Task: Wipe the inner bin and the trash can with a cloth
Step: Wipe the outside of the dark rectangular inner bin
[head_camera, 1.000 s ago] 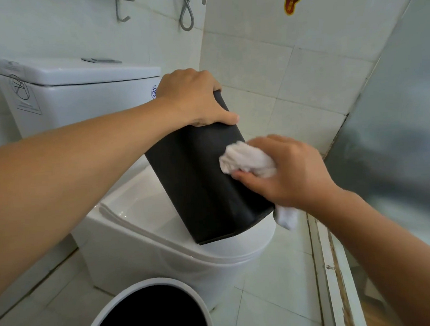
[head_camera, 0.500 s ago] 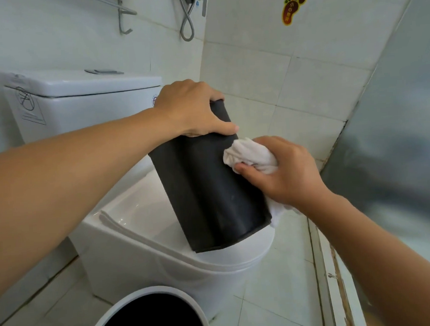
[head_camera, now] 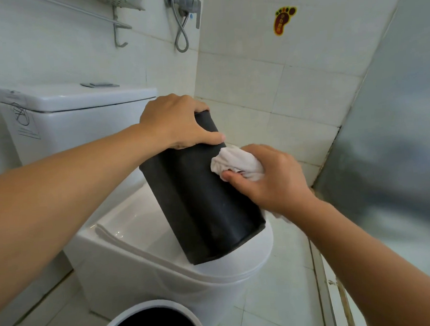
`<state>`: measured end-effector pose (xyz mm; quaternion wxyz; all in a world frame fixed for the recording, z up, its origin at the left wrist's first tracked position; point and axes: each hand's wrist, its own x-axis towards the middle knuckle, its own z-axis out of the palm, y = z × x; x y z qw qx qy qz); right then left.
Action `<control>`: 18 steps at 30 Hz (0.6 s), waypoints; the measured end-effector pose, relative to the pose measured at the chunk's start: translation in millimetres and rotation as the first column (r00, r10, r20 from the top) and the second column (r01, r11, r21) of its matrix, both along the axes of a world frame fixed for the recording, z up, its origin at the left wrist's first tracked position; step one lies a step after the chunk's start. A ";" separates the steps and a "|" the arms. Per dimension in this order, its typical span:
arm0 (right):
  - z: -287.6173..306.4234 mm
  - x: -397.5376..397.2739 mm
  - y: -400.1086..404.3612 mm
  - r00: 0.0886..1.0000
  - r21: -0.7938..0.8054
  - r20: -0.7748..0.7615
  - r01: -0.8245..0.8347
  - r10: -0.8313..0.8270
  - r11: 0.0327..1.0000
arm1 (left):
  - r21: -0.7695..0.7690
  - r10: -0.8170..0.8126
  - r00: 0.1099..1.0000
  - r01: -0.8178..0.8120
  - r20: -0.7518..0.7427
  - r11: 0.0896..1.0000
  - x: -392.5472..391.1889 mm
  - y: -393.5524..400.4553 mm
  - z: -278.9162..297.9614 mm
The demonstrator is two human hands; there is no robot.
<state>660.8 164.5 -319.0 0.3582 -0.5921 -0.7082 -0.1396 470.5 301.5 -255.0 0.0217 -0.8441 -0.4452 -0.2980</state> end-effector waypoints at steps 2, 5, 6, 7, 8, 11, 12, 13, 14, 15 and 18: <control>-3.1 -3.5 -6.5 0.999 0.003 0.045 -0.010 0.010 1.000 | -0.023 0.007 1.000 -0.007 0.000 1.000 -2.9 2.4 0.0; -13.3 -3.6 -36.8 0.962 0.032 0.260 -0.093 0.081 0.995 | -0.053 0.002 1.000 -0.001 0.006 0.999 -5.9 4.9 -0.9; -16.1 -2.5 -43.8 0.943 0.028 0.319 -0.114 0.099 0.993 | -0.053 0.002 1.000 -0.001 0.007 0.999 -5.7 5.0 -1.0; -17.1 -1.3 -45.9 0.929 0.031 0.356 -0.123 0.104 0.992 | -0.049 0.003 1.000 -0.003 0.005 0.999 -5.1 4.3 -0.7; -15.5 -1.6 -43.4 0.928 0.044 0.363 -0.113 0.089 0.993 | -0.045 0.004 1.000 -0.004 0.001 0.999 -3.3 3.1 -0.5; -0.7 -9.4 -21.3 0.962 0.078 0.272 -0.002 -0.019 0.997 | -0.037 0.018 1.000 -0.019 -0.016 0.999 2.6 -0.5 1.9; 3.1 -11.8 -14.9 0.967 0.072 0.250 0.035 -0.052 0.997 | -0.042 0.025 0.999 -0.026 -0.022 0.999 4.2 -1.2 2.2; 4.4 -12.7 -10.9 0.967 0.066 0.244 0.056 -0.071 0.996 | -0.046 0.033 0.999 -0.035 -0.030 0.998 5.0 -1.1 3.0; 4.4 -12.4 -11.5 0.965 0.051 0.253 0.053 -0.064 0.997 | -0.052 0.041 0.999 -0.043 -0.036 0.998 4.8 -0.3 3.5; 3.4 -11.3 -17.8 0.960 0.012 0.279 0.028 -0.030 1.000 | -0.059 0.044 0.998 -0.047 -0.041 0.997 4.5 0.6 3.8; -1.5 -4.4 -44.3 0.934 -0.144 0.349 -0.020 0.070 0.989 | -0.056 0.034 0.998 -0.037 -0.049 0.998 5.7 1.5 3.4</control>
